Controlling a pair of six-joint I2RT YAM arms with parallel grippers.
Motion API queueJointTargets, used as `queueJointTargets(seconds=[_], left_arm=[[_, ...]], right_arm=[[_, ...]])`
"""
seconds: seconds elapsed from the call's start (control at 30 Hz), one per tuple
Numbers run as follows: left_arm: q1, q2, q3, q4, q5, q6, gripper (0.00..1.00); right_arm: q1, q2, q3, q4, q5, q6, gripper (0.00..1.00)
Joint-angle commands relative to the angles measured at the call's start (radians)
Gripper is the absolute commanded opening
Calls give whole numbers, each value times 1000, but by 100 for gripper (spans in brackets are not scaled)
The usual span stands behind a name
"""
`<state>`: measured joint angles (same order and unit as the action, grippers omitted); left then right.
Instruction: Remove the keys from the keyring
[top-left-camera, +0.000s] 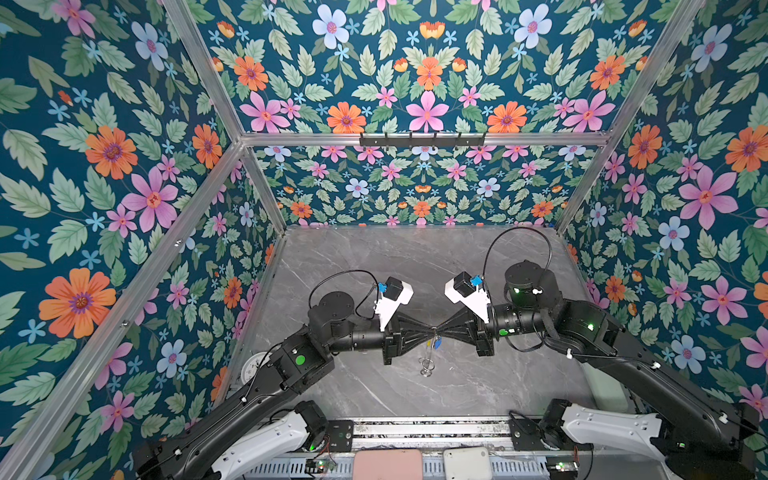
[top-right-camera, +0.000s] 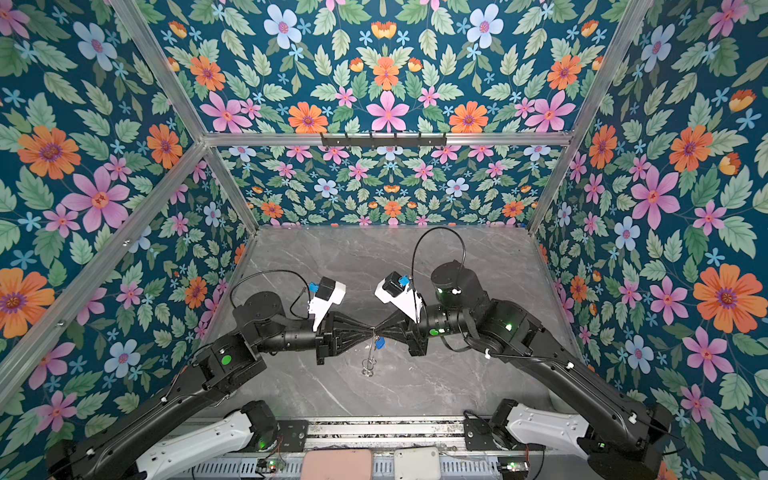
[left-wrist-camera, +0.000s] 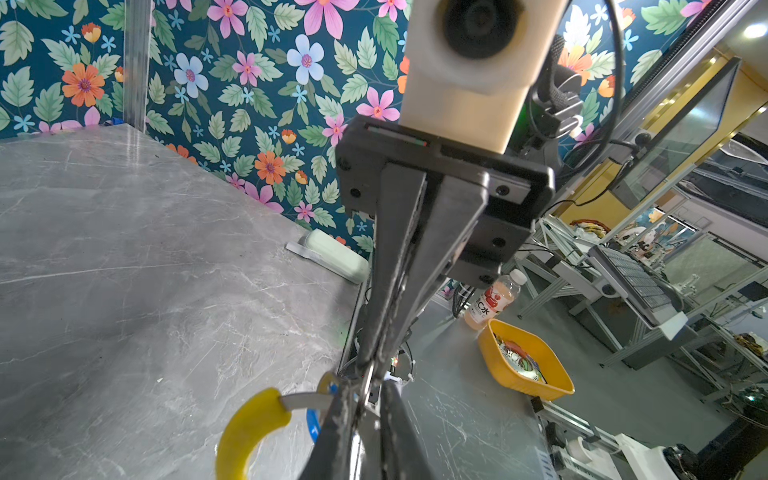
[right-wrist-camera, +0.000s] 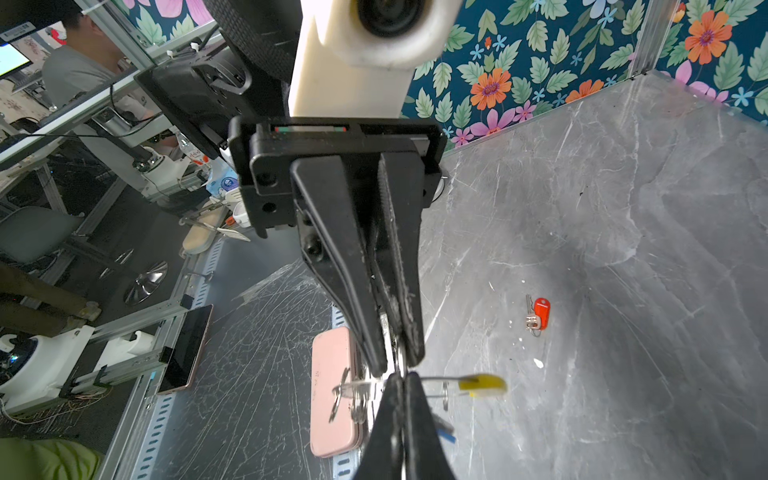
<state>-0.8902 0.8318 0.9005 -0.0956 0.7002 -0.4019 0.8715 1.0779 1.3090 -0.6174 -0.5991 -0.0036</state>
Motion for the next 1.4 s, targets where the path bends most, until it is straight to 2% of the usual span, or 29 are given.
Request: queueJointTargets(seconds=[0.0,0.07,0.47,0.6,0.67,0.7,0.77,0.83,0.93,1.1,1.37], left_arm=[[1,4,9,-6,12,19,11],[1,4,9,-4,10,20,8],[1,16,36,-41,7,39,10],[0,20,40,-42,5,44,1],[0,15,29,-25,-4,42,0],[1,12,19,-6,-12,34,0],[1,0,-12,56,-29,12,0],[0,-15,-37,100,-50,0,0],[0,-48,-83,181,-90,-19,0],[1,-99,-155,317,-150,-59,0],[0,-106,-231,504,-115,-133,0]], right_arm=[[1,3,10,-12,8,-16,0],[1,6,14,-17,10,-19,0],[1,28,47,-65,16,-39,0],[1,33,57,-70,22,-38,0],[1,27,51,-49,36,-24,0],[1,24,46,-36,39,-17,4],[1,10,33,6,61,2,22],[2,-11,14,52,75,18,37],[1,-67,-54,167,125,55,49],[2,-175,-219,363,187,94,52],[1,-210,-374,553,119,146,55]])
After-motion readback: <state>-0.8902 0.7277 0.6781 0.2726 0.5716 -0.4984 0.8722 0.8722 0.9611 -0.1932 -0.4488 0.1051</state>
